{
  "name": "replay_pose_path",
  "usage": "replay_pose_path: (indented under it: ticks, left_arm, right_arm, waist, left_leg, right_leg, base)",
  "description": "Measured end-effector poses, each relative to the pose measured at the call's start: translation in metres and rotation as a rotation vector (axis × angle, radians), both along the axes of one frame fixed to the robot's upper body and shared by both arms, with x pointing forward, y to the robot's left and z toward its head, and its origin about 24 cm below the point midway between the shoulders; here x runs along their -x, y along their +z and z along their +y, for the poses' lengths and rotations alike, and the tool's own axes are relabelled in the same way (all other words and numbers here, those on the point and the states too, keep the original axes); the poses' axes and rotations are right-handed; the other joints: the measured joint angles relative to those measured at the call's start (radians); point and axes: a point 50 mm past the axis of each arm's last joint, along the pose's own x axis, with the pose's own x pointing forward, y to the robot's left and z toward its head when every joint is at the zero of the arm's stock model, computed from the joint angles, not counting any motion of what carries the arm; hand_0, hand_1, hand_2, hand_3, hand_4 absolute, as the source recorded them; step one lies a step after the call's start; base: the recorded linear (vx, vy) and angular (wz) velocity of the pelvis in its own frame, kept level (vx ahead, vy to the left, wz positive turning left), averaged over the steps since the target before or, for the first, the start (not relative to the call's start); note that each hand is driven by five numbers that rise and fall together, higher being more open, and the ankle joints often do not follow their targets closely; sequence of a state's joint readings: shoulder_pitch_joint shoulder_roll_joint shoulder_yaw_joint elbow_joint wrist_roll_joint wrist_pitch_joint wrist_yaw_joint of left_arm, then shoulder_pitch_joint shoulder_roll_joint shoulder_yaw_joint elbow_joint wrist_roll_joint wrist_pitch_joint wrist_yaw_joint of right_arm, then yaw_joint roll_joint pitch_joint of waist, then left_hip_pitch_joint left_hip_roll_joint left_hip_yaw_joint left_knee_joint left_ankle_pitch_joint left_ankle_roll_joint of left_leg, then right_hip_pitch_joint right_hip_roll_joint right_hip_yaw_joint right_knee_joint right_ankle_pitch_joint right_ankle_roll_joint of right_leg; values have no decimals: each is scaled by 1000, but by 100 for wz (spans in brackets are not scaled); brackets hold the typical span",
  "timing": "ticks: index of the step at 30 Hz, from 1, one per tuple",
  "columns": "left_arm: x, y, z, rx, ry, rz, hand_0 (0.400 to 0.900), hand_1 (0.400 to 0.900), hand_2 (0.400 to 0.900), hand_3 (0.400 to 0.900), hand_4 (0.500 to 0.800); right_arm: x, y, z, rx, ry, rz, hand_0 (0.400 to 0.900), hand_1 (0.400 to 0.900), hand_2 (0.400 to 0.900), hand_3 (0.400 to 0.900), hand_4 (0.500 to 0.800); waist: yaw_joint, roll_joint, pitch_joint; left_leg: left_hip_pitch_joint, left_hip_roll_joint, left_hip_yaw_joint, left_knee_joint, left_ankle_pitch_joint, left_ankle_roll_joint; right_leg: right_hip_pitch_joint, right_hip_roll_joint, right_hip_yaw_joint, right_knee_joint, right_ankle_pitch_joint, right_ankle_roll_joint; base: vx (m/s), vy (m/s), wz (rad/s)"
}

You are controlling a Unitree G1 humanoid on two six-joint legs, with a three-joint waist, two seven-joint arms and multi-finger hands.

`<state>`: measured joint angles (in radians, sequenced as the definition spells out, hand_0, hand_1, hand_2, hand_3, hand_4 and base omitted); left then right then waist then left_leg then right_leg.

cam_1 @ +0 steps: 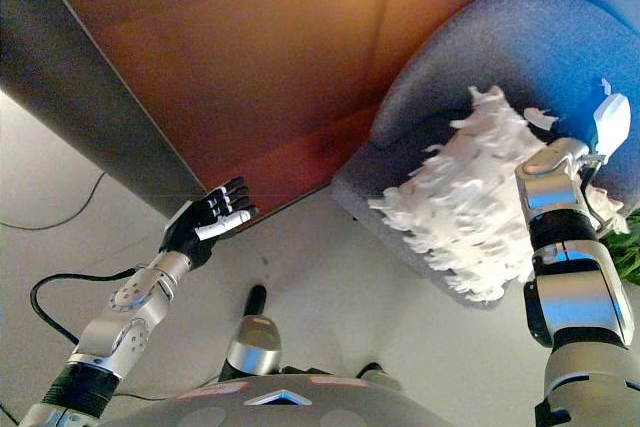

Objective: Pick up the pillow and put it on the sofa.

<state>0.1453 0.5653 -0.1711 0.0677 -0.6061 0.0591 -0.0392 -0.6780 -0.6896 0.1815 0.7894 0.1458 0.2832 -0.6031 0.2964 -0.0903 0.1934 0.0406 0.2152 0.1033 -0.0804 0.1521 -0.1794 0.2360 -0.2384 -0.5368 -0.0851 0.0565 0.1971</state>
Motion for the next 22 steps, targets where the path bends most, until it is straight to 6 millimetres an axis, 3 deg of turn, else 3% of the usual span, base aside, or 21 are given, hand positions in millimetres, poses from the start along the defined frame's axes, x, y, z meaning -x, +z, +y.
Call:
replay_pose_path:
  ticks: [4, 6, 8, 11, 12, 22]
  left_arm:
    - [-1, 0, -2, -5, 5, -1, 900, 900, 900, 900, 800]
    - [-3, -1, -7, -1, 3, 1, 900, 900, 900, 900, 800]
    - [-4, -2, -12, 15, 0, -2, 900, 900, 900, 900, 800]
    - [-5, -4, -23, 49, -18, -7, 900, 900, 900, 900, 800]
    - [-4, -6, -27, 52, -27, -6, 900, 900, 900, 900, 800]
    - [1, -21, -40, 110, -7, 26, 900, 900, 900, 900, 800]
  right_arm:
    - [-4, 7, 22, -29, 93, -133, 900, 900, 900, 900, 800]
    - [1, 1, 39, -62, 143, -205, 900, 900, 900, 900, 800]
    - [12, -14, 59, -121, 209, -247, 900, 900, 900, 900, 800]
    - [35, -46, 72, -204, 243, -215, 900, 900, 900, 900, 800]
    - [52, -60, 77, -242, 261, -205, 900, 900, 900, 900, 800]
    - [124, -126, 80, -426, 337, 63, 900, 900, 900, 900, 800]
  waist:
    - [-49, 2, 0]
    - [-73, 5, -1]
    - [-108, 8, -3]
    - [-164, 21, -15]
    - [-182, 34, -24]
    - [-343, 86, -93]
  left_leg:
    - [20, -7, 27, 0, -3, 5]
    - [38, -8, 51, 0, -7, 10]
    - [49, -8, 69, 0, -10, 12]
    - [54, -8, 94, 0, -12, 16]
    - [55, -8, 111, -1, -14, 16]
    - [83, -8, 211, -12, -35, 18]
  right_leg:
    - [1, -13, 24, 1, 7, 2]
    - [-3, -18, 50, 6, 10, 2]
    - [-4, -21, 68, 7, 12, 2]
    - [-28, -25, 101, 17, 16, 1]
    - [-39, -29, 118, 22, 16, 2]
    - [-92, -36, 215, 21, 30, 6]
  base:
    - [-129, 77, -27]
    - [-138, 56, -27]
    - [-126, 46, -26]
    - [-141, 48, -32]
    - [-123, 54, -30]
    - [-98, 62, -19]
